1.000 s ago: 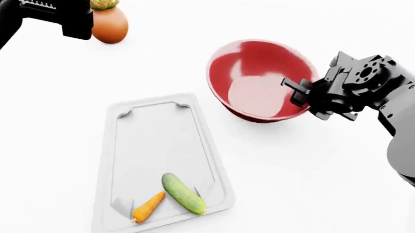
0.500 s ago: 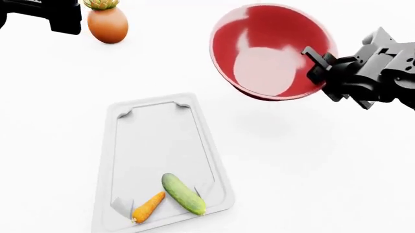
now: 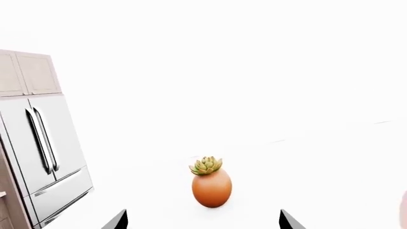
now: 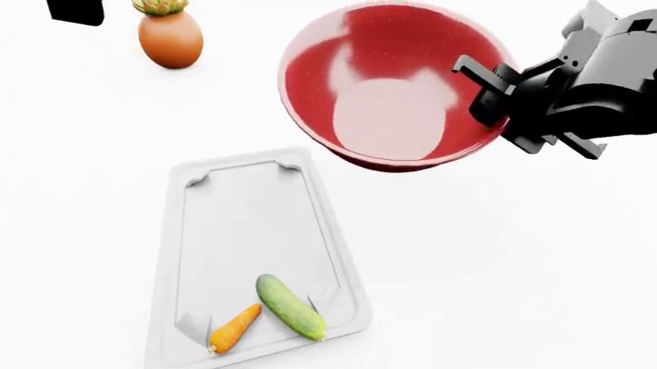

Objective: Place the two vegetables and bowl onto the tray for setting up a vegetable dip station.

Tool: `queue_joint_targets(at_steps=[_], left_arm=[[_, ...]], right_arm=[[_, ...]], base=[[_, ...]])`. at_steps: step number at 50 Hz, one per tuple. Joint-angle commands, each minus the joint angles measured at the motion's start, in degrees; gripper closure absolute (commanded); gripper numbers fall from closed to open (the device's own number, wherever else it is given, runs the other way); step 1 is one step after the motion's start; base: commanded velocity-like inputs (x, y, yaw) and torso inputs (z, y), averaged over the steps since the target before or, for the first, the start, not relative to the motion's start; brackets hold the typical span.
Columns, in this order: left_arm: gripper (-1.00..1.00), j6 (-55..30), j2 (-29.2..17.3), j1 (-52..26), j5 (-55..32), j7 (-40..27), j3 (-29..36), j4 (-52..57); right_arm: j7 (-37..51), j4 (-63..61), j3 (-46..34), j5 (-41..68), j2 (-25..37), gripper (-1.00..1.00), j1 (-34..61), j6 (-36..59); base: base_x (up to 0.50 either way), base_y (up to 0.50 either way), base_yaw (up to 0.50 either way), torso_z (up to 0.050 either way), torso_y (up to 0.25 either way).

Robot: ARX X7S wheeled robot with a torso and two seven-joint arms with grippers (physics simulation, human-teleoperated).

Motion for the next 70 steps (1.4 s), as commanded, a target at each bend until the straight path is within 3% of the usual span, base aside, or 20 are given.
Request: queue_joint_targets(at_steps=[1, 9, 22, 40, 70], left_arm=[[-1.0, 0.65, -0.23, 1.0, 0.74, 0.76, -0.17, 0.78], [-1.0, 3.12, -0.41, 4.3, 1.7, 2.02, -0.25, 1.92], [-1.0, 3.04, -1.25, 3.28, -1.21, 0.57, -1.25, 3.12], [-1.0, 3.05, -3.24, 2.38, -1.56, 0.81, -2.66, 3.84], [-1.0, 4.95, -5.92, 5.57, -0.88, 1.14, -3.34, 4.82]], right_arm=[[5.85, -0.67, 6.52, -0.81, -0.78, 1.0, 2.11, 10.32], [10.49, -9.77, 12.33, -1.56, 2.84, 1.0, 2.49, 7.1], [11.55, -12.43, 20.89, -1.42, 1.64, 1.0, 0.51, 7.37], [3.45, 11.02, 21.97, -5.23, -12.1, 1.0, -11.38, 20.04], [-1.09, 10.77, 23.85, -7.48, -13.56, 1.0, -18.32, 20.88]], base=[[0.0, 0.0, 0.0, 0.0, 0.0], [0.0, 0.0, 0.0, 0.0, 0.0], [0.0, 0.0, 0.0, 0.0, 0.0], [0.0, 0.0, 0.0, 0.0, 0.0], [0.0, 0.0, 0.0, 0.0, 0.0]])
